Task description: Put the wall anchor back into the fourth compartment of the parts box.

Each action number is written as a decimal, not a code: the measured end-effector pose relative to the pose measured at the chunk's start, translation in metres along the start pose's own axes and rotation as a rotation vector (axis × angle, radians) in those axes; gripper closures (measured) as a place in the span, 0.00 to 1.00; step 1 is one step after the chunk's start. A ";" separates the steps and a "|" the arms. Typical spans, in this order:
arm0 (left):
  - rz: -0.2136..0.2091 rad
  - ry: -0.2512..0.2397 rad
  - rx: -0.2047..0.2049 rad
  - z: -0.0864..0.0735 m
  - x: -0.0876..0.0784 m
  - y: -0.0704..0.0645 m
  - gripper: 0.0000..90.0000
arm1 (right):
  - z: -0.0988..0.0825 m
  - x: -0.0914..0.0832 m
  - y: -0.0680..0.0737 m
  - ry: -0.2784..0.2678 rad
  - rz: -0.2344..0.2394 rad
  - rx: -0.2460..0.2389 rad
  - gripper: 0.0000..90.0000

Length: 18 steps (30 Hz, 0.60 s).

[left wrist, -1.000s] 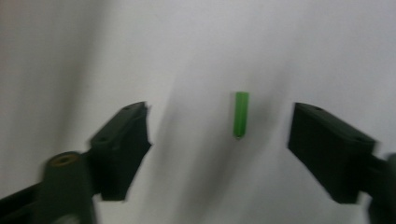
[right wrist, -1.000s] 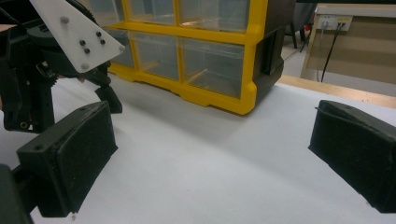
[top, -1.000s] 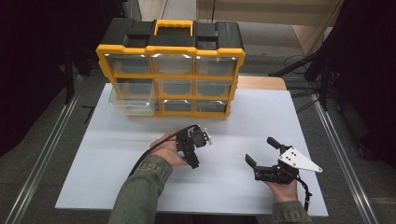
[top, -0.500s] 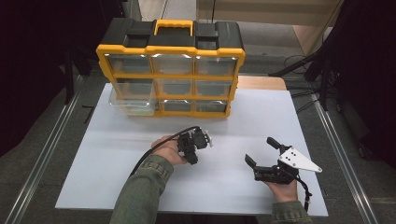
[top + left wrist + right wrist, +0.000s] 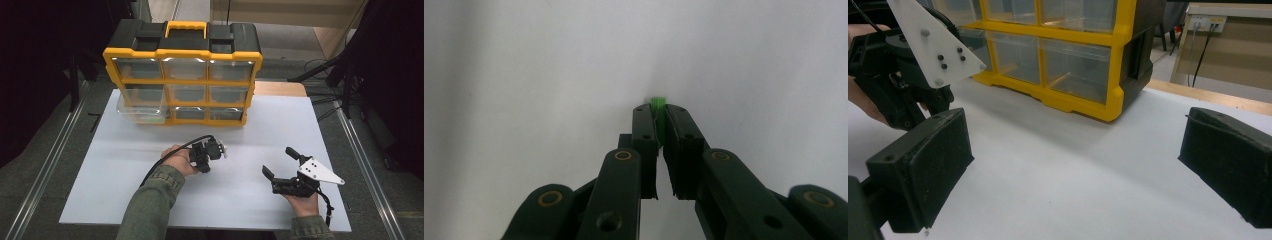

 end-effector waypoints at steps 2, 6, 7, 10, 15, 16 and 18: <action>-0.008 -0.004 0.000 -0.002 -0.004 -0.001 0.93 | 0.000 0.000 0.000 0.000 -0.001 0.001 0.00; -0.013 0.012 0.017 -0.007 -0.013 -0.004 0.93 | 0.000 -0.001 0.001 0.001 -0.003 0.006 0.01; -0.013 0.016 0.017 -0.009 -0.017 -0.004 0.93 | 0.000 -0.001 0.000 -0.001 -0.005 0.005 0.00; -0.015 0.019 0.020 -0.016 -0.031 -0.005 0.93 | 0.000 -0.001 0.000 -0.001 -0.006 0.006 0.00; -0.035 0.018 0.020 -0.027 -0.059 -0.009 0.93 | 0.000 -0.002 0.001 0.002 -0.006 0.006 0.01; -0.035 0.016 0.020 -0.029 -0.066 -0.010 0.93 | 0.000 -0.003 0.001 -0.001 -0.005 0.008 0.01; -0.033 0.000 0.024 -0.032 -0.081 -0.012 0.93 | 0.000 -0.003 0.001 -0.004 -0.006 0.005 0.01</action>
Point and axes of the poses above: each handheld gripper's, and its own axes: x roughly forward along the jaws, z roughly out of its top, y roughly to its left, the point moved 2 cm from there along x, roughly forward along the jaws, and after that the axes turned 9 degrees about -z, right-handed, at the moved point
